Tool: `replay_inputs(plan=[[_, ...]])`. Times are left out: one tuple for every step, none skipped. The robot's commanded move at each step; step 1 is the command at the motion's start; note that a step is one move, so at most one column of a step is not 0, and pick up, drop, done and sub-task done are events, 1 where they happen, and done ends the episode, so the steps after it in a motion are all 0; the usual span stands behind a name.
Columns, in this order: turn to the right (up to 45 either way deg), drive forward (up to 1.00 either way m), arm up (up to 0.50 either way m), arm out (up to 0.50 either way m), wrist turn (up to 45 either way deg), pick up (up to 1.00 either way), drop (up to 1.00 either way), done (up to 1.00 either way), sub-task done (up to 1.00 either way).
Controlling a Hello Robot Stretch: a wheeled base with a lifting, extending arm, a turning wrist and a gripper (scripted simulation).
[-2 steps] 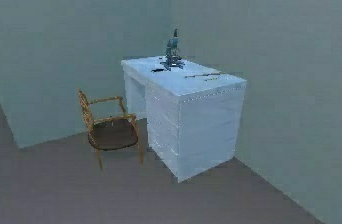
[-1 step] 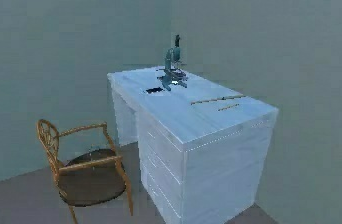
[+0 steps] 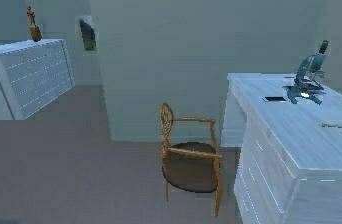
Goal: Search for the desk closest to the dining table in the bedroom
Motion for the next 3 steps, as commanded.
replay_inputs(plan=[[0.0,0.05,0.0,0.0,0.0,0.0,0.0,0.0,0.0],[30.0,0.0,0.0,0.0,0.0,0.0,0.0,0.0,0.0],[0.0,0.0,0.0,0.0,0.0,0.0,0.0,1.0,0.0]])
